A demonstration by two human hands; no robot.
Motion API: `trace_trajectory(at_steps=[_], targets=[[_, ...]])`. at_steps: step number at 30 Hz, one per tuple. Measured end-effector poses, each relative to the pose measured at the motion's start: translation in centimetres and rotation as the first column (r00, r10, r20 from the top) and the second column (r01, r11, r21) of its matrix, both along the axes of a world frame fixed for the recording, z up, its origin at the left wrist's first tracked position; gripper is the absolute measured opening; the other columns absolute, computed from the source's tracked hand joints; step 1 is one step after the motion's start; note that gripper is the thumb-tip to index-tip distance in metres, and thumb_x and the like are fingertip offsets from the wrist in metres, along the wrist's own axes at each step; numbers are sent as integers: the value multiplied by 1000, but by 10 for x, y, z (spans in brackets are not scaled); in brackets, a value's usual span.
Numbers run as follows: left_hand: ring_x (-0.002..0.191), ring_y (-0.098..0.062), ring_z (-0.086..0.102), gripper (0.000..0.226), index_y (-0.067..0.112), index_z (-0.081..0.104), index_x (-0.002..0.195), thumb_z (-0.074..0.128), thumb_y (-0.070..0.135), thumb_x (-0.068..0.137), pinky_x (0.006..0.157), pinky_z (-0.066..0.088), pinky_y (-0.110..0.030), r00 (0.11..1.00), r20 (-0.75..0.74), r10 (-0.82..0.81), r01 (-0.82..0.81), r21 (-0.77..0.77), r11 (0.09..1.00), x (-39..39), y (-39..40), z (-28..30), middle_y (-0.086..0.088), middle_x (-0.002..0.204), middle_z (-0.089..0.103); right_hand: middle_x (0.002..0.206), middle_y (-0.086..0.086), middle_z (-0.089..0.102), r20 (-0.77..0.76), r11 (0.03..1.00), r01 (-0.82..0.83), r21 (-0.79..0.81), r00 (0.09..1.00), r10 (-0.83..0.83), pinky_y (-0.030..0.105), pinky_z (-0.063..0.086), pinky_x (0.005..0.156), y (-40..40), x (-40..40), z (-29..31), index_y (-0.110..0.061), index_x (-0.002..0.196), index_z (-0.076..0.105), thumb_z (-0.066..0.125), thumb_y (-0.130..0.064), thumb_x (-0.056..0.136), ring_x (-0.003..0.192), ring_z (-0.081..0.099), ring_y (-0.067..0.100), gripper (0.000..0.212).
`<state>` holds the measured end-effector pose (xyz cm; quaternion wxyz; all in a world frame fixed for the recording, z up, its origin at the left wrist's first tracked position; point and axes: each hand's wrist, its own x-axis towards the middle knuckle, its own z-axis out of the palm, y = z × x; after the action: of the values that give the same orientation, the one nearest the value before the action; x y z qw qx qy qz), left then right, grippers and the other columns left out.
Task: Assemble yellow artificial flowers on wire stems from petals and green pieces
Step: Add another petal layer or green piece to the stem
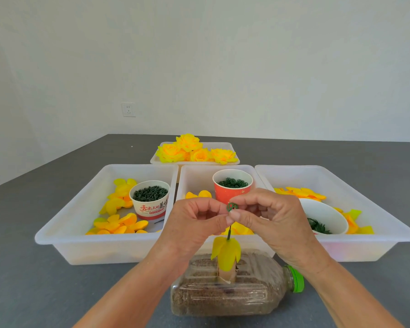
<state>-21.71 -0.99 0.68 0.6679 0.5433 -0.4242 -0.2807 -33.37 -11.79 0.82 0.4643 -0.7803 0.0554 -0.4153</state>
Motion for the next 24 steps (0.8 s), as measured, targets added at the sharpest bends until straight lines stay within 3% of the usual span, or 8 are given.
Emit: trace_trajectory(at_steps=[13,20,24], targets=[[64,-14,55,22,11,72,66,77,29,54,59,47,-21,1000,4,22,-22,20,1000,2,0,-8,-7,66,63,71,-15,69,-71,997,44,-71,996,-49,10,45,61,-1,-2,-1,-30,80,71,79,-11,69,64,61,1,23],[59,-7,57,6,14,73,65,76,12,61,56,48,-18,997,-51,52,-50,37,998,4,5,-8,0,63,67,70,-14,68,-127,997,54,-50,990,-60,9,43,60,0,-4,-2,-32,77,70,80,-11,68,62,58,-1,25],[60,-7,57,15,14,73,67,72,0,70,56,47,-18,997,-19,71,-71,38,997,5,7,-9,0,64,68,74,-8,69,-143,999,37,-36,989,-42,10,44,60,2,-5,-4,-31,77,71,80,-11,69,63,58,-1,23]])
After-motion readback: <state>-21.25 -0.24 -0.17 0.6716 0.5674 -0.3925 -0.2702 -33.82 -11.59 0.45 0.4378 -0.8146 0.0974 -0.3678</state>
